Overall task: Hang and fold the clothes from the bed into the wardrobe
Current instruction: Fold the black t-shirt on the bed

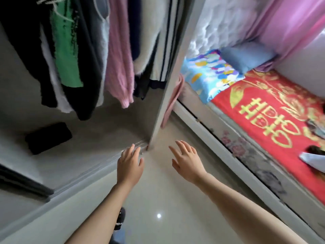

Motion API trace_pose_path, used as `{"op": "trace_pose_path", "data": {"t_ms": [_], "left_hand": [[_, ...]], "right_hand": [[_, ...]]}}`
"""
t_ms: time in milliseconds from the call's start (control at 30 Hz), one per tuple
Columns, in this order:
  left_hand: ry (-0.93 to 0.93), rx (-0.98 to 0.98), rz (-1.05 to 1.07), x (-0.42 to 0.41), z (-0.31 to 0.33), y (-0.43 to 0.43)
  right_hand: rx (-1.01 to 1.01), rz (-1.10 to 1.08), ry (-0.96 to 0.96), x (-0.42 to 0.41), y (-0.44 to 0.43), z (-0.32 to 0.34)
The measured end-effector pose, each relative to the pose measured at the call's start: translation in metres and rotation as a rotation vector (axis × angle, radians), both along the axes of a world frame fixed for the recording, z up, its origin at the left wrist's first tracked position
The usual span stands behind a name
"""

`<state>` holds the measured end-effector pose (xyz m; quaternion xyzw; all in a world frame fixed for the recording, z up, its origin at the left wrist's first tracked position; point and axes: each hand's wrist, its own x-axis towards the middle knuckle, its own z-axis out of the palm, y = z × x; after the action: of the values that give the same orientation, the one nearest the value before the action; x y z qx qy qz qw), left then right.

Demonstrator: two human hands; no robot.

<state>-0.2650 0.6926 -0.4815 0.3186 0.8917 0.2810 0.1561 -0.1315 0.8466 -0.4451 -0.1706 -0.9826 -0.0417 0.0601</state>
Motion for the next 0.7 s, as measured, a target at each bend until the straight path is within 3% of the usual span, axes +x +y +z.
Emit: {"op": "trace_pose_path", "data": {"t_ms": [200, 367, 567, 700], "left_hand": [[0.082, 0.075, -0.528, 0.116, 0.073, 0.133], [0.104, 0.169, -0.768, 0.218, 0.119, 0.201], [0.100, 0.173, -1.205, 0.345, 0.133, 0.204], [0.105, 0.141, -1.520, 0.409, 0.128, 0.172]], "right_hand": [[0.040, -0.444, 0.103, 0.206, 0.050, 0.067], [0.106, -0.818, 0.175, 0.329, 0.038, 0.101], [0.183, -1.220, 0.361, 0.423, -0.027, 0.122], [0.243, -1.518, 0.324, 0.456, -0.097, 0.130]]}}
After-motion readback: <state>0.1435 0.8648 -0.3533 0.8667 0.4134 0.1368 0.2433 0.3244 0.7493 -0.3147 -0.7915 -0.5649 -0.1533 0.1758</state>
